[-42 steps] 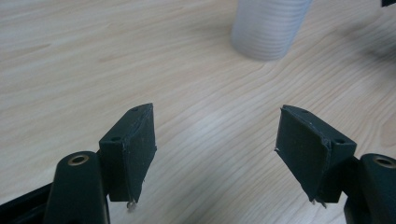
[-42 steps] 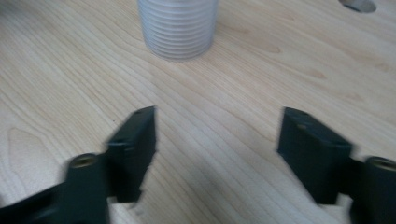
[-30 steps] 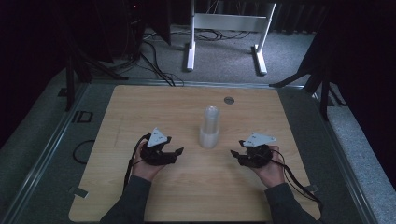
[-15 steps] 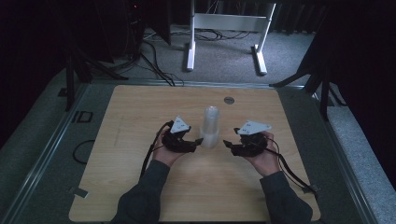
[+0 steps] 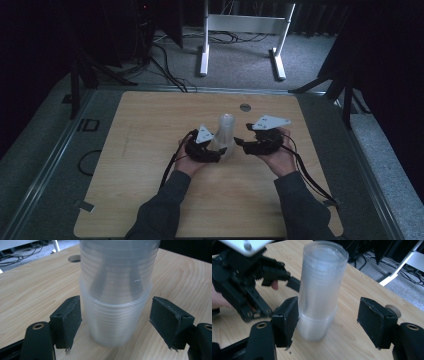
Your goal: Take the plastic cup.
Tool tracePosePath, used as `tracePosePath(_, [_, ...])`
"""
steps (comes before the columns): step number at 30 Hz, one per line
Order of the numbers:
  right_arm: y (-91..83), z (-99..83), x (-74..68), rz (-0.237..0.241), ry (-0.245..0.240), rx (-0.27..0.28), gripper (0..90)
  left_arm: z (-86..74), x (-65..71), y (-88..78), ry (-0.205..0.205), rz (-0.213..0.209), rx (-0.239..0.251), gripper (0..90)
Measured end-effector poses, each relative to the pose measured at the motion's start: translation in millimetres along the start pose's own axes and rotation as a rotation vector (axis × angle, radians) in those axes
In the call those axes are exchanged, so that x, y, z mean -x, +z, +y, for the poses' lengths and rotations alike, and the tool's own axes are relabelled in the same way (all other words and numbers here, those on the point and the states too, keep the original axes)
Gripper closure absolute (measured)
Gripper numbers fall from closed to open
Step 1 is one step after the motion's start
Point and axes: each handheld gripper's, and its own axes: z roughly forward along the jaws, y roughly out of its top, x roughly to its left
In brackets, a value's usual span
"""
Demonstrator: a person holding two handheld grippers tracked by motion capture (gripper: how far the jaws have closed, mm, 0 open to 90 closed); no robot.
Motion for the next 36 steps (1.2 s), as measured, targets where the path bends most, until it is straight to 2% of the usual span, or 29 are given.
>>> tracePosePath(7, [8.2,14.4,0.6,0.006,-0.026,0.001,28.4,-0.2,0.5,6.3,-0.009,0.016,0.008,25.7])
tracePosePath(9, [11.6,20.3,3.2,0.02,-0.007,0.019,26.8,-0.1,0.8,6.9,-0.006,0.02,0.015,25.7])
tracePosePath(14, [15.5,23.5,4.6,0.029,-0.001,0.022,26.2,0.2,0.3,6.9,-0.01,0.017,0.027,25.7])
tracePosePath(15, [19.9,25.0,6.3,0.053,0.017,0.041,25.9,0.2,0.3,6.9,-0.01,0.016,0.029,25.7])
tracePosePath(17, [23.1,24.7,8.6,0.07,0.047,0.052,25.7,0.2,0.4,6.9,-0.011,0.016,0.028,25.8])
tracePosePath(20, [28.0,24.2,10.6,0.082,0.066,0.061,25.7,0.3,0.7,6.8,-0.01,0.019,0.032,25.9])
tracePosePath(30, [41.7,31.0,9.8,0.07,0.053,0.044,25.8,0.7,1.6,7.2,-0.006,0.021,0.036,26.2])
tracePosePath(36, [51.2,29.6,13.0,0.091,0.065,0.044,28.4,0.9,1.9,7.5,-0.003,0.023,0.036,26.6])
